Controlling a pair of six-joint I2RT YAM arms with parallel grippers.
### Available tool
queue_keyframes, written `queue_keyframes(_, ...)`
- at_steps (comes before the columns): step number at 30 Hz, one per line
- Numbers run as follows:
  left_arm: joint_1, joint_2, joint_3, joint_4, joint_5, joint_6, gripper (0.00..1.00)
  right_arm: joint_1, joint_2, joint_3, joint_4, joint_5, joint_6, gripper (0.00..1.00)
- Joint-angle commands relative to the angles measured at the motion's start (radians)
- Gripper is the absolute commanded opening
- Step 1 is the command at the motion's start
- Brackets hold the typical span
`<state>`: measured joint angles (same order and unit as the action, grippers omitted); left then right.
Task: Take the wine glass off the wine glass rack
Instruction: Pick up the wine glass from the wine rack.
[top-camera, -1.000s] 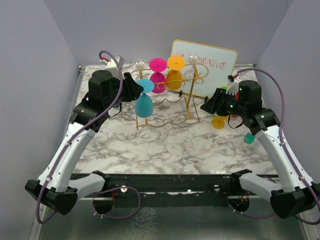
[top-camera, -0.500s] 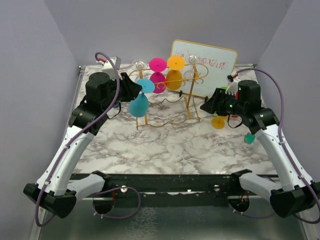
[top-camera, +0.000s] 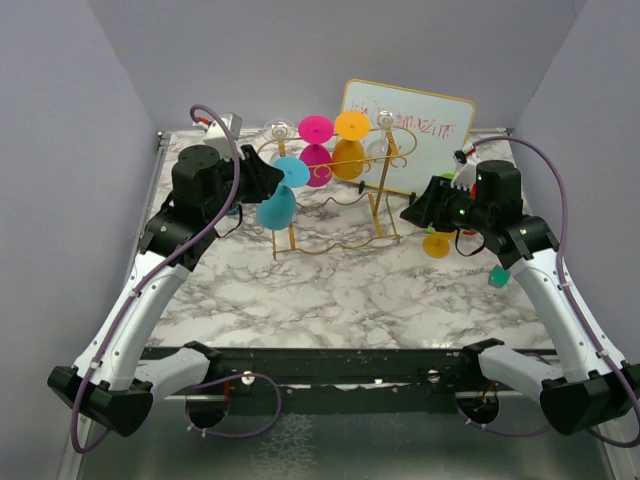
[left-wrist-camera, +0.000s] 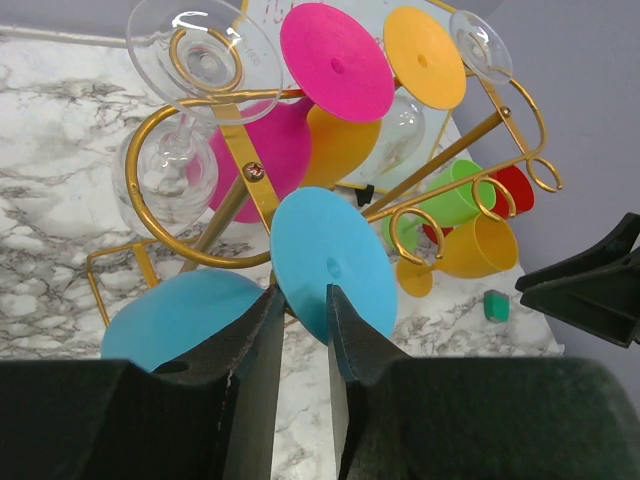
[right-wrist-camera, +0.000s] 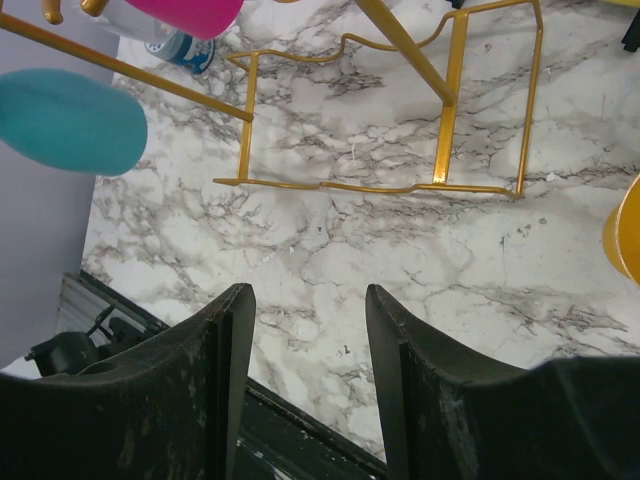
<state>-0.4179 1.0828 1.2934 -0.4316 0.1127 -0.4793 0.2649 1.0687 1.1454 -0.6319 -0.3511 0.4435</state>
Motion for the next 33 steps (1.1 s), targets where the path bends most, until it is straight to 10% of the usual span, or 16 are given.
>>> queue_keyframes(1, 0.007, -0.007, -0.015, 0.04, 0.018, -0.016, 0.22, 0.004, -0.003, 0.016, -0.027, 0.026, -0.017, 0.54)
queue_keyframes(33, 0.007, -0.08, -0.055, 0.141, 0.1, -0.033, 0.0, 0.004, -0.015, 0.004, -0.02, 0.002, -0.002, 0.54)
